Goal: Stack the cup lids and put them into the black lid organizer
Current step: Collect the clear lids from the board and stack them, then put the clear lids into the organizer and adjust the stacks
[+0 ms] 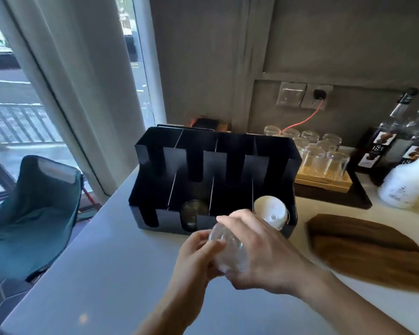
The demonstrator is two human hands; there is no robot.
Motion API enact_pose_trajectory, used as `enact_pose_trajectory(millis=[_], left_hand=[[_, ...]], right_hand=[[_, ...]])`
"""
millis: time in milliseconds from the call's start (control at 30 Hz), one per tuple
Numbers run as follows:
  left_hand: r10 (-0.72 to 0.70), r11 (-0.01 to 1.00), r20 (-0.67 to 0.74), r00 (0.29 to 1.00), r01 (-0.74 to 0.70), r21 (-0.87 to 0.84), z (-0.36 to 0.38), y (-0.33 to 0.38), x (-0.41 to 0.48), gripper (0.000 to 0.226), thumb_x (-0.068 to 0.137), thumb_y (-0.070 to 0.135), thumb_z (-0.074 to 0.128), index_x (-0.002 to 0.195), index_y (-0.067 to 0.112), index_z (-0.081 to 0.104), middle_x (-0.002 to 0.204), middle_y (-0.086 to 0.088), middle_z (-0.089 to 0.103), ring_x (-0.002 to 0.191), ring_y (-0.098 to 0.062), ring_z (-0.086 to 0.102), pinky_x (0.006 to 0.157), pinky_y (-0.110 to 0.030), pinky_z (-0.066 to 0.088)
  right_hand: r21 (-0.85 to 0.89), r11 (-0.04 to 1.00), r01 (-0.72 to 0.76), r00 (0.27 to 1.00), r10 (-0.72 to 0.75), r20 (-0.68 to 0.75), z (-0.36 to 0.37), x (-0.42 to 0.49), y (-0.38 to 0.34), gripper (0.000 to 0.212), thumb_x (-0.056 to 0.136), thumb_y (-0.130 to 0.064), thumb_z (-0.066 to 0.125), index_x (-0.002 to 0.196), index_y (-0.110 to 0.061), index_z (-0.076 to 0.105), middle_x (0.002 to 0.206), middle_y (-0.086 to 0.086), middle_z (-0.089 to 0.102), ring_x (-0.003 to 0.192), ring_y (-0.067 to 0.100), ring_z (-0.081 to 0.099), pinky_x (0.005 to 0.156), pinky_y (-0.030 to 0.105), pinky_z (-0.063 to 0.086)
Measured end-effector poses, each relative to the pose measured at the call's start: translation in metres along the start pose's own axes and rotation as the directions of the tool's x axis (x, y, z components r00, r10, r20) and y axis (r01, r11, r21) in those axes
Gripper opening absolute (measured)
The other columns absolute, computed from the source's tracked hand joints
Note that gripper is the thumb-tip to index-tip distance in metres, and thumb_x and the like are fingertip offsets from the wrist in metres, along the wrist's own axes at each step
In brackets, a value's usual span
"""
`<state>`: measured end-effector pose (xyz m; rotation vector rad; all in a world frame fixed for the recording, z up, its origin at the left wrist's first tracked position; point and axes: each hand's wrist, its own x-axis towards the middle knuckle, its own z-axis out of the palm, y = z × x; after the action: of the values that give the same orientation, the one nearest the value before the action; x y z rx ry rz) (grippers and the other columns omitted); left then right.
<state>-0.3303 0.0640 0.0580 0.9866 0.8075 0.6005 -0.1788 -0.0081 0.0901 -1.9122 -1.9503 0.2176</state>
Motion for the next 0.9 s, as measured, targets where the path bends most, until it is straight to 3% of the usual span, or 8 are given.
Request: enact_pose_trajectory(millis=[167,267,300,367,400,467,667,900], left_hand=[[0.013,0.998,0.047,0.999,-0.01,-0.058,-0.037,0.014,-0.002,0.046,0.082,0.035,0.057,0.116,0.009,0.076,0.103,-0.023,0.079,0.087,-0.033,0.075,0.079,-0.044,0.06],[0.09,0.983,-0.061,0.994,-0.078,0.167,-0.071,0.01,0.003,0.043,0.079,0.041,0.061,0.115,0.02,0.074,0.104,-0.014,0.08,0.096,-0.025,0.075,0.082,-0.038,0.058],[0.174,0.927,-0.106,0.979,-0.126,0.353,-0.086,0.004,0.007,0.043,0.078,0.044,0.066,0.115,0.025,0.071,0.107,-0.009,0.079,0.101,-0.019,0.072,0.084,-0.033,0.055],[0.381,0.582,-0.076,0.922,-0.175,0.794,-0.119,-0.007,0.02,0.045,0.083,0.046,0.068,0.123,0.026,0.066,0.122,-0.001,0.071,0.113,-0.016,0.064,0.089,-0.028,0.047],[0.462,0.371,-0.025,0.887,-0.168,0.913,-0.133,-0.011,0.028,0.048,0.085,0.044,0.066,0.129,0.023,0.065,0.127,-0.003,0.066,0.118,-0.023,0.062,0.091,-0.033,0.048],[0.518,0.155,0.03,0.855,-0.129,0.979,-0.155,-0.013,0.043,0.057,0.08,0.041,0.067,0.131,0.015,0.064,0.131,-0.015,0.063,0.118,-0.04,0.063,0.091,-0.048,0.057],[0.668,-0.111,0.235,0.706,-0.218,0.97,-0.151,0.021,0.088,0.059,0.09,0.044,0.055,0.134,0.007,0.066,0.144,-0.026,0.057,0.139,-0.048,0.048,0.113,-0.064,0.045],[0.561,-0.302,0.384,0.733,-0.251,0.92,-0.143,0.03,0.147,0.06,0.097,0.053,0.047,0.139,0.014,0.066,0.147,-0.022,0.061,0.145,-0.043,0.049,0.119,-0.064,0.035]], right_hand=[[0.015,1.0,0.014,0.999,-0.015,0.044,0.004,0.034,-0.015,0.087,0.068,-0.045,0.072,0.145,-0.033,0.035,0.127,-0.016,0.042,0.109,-0.002,0.044,0.084,0.001,0.031],[0.014,1.0,-0.012,0.998,0.012,0.054,-0.006,0.062,-0.019,0.086,0.066,-0.043,0.075,0.143,-0.037,0.036,0.125,-0.018,0.042,0.104,-0.002,0.044,0.076,0.003,0.033],[0.015,0.999,-0.03,0.998,0.029,0.052,-0.01,0.073,-0.019,0.087,0.066,-0.042,0.077,0.142,-0.038,0.037,0.126,-0.018,0.042,0.105,-0.001,0.045,0.077,0.004,0.034],[0.005,0.998,-0.066,0.996,0.066,0.052,-0.015,0.098,-0.017,0.088,0.064,-0.041,0.079,0.142,-0.039,0.037,0.128,-0.016,0.043,0.109,0.006,0.048,0.085,0.013,0.042],[-0.009,0.997,-0.078,0.995,0.078,0.054,-0.015,0.11,-0.016,0.089,0.064,-0.041,0.08,0.142,-0.038,0.037,0.129,-0.013,0.043,0.111,0.01,0.05,0.089,0.02,0.045],[-0.056,0.994,-0.091,0.993,0.095,0.072,-0.012,0.133,-0.012,0.091,0.063,-0.04,0.081,0.143,-0.036,0.038,0.129,-0.009,0.044,0.109,0.013,0.051,0.09,0.025,0.046],[-0.248,0.969,-0.02,0.987,0.059,0.153,0.007,0.17,0.003,0.094,0.062,-0.044,0.078,0.145,-0.029,0.036,0.129,-0.004,0.043,0.113,0.018,0.049,0.091,0.026,0.046],[-0.306,0.951,0.042,0.979,0.022,0.203,0.024,0.176,0.015,0.094,0.061,-0.048,0.074,0.144,-0.024,0.037,0.13,-0.005,0.035,0.11,0.02,0.05,0.089,0.037,0.054]])
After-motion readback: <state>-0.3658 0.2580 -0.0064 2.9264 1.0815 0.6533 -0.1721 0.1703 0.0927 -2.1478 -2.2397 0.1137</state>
